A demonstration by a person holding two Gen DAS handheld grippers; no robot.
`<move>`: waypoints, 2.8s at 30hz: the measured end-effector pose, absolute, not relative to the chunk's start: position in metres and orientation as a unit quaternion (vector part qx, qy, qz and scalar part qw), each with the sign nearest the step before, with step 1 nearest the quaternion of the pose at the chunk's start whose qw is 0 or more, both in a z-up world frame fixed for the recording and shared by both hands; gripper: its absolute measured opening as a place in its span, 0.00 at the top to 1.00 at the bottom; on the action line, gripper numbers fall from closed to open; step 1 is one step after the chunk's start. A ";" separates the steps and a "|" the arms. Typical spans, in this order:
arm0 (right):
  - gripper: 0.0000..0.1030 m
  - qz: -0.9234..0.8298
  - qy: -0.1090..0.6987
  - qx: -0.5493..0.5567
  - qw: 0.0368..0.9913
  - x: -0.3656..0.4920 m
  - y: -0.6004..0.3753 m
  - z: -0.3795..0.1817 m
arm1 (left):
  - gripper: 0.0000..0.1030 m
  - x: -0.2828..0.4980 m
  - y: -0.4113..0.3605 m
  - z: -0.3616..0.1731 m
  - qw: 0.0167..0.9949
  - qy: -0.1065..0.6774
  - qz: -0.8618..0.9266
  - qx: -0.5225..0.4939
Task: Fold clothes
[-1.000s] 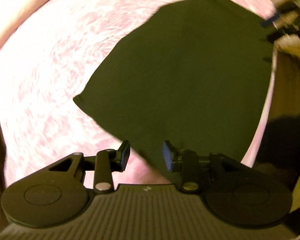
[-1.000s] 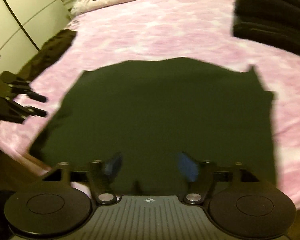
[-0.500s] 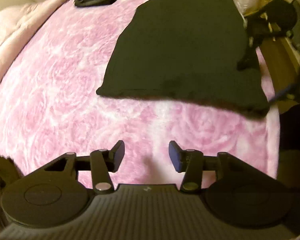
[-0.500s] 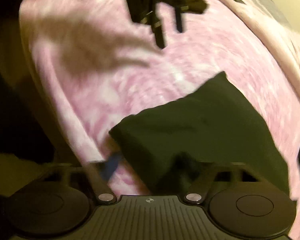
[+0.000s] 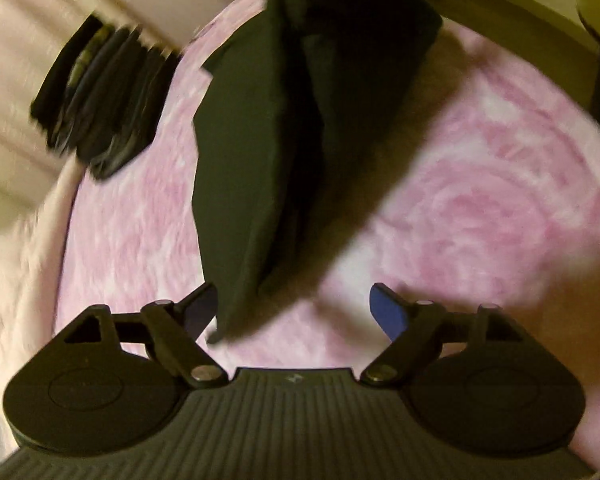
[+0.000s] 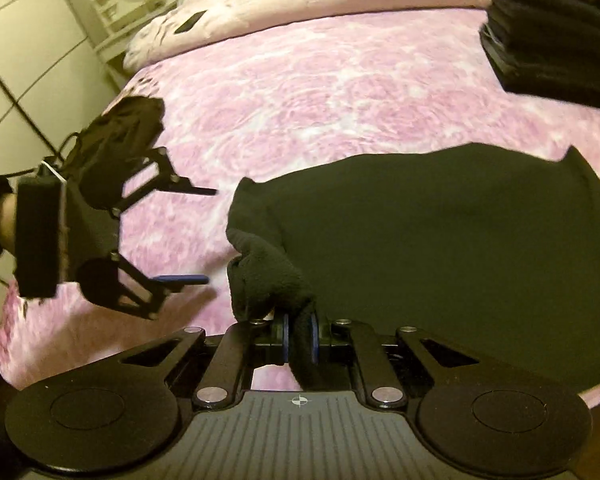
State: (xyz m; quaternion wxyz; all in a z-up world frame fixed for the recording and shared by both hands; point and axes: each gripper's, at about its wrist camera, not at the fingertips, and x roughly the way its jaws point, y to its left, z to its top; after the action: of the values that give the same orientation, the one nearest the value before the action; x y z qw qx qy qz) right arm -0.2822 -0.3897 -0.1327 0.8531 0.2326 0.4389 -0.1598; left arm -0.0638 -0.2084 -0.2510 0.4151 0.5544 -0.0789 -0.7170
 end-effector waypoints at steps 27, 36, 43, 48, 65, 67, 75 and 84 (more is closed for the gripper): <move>0.92 -0.319 0.262 0.410 0.813 -0.458 -0.533 -0.114 | 0.92 -0.171 -0.491 -0.135 0.191 -0.208 -0.735 0.617; 0.92 -0.399 0.200 0.560 0.698 -0.552 -0.625 -0.204 | 0.78 -0.276 -0.647 -0.220 0.145 -0.118 -0.755 0.628; 0.27 -0.431 0.182 0.561 0.683 -0.562 -0.620 -0.194 | 0.60 -0.223 -0.665 -0.194 0.269 0.035 -0.765 0.584; 0.27 -0.436 0.178 0.538 0.699 -0.543 -0.623 -0.188 | 0.60 -0.179 -0.646 -0.190 0.334 0.124 -0.742 0.568; 0.94 -0.467 0.225 0.516 0.682 -0.550 -0.634 -0.197 | 0.61 -0.190 -0.632 -0.217 0.365 0.180 -0.741 0.535; 0.94 -0.462 0.228 0.517 0.683 -0.551 -0.634 -0.200 | 0.61 -0.190 -0.637 -0.218 0.370 0.196 -0.740 0.526; 0.94 -0.433 0.248 0.515 0.698 -0.556 -0.639 -0.202 | 0.62 -0.194 -0.688 -0.240 0.395 0.256 -0.738 0.484; 0.35 -0.423 0.277 0.488 0.712 -0.560 -0.651 -0.188 | 0.64 -0.195 -0.707 -0.233 0.423 0.251 -0.721 0.488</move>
State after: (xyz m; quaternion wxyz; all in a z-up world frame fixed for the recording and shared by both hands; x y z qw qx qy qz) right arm -0.5605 -0.6511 -0.1878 0.7116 0.4877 0.2767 -0.4233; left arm -0.1948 -0.7068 -0.2332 0.4226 0.4878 0.2513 -0.7213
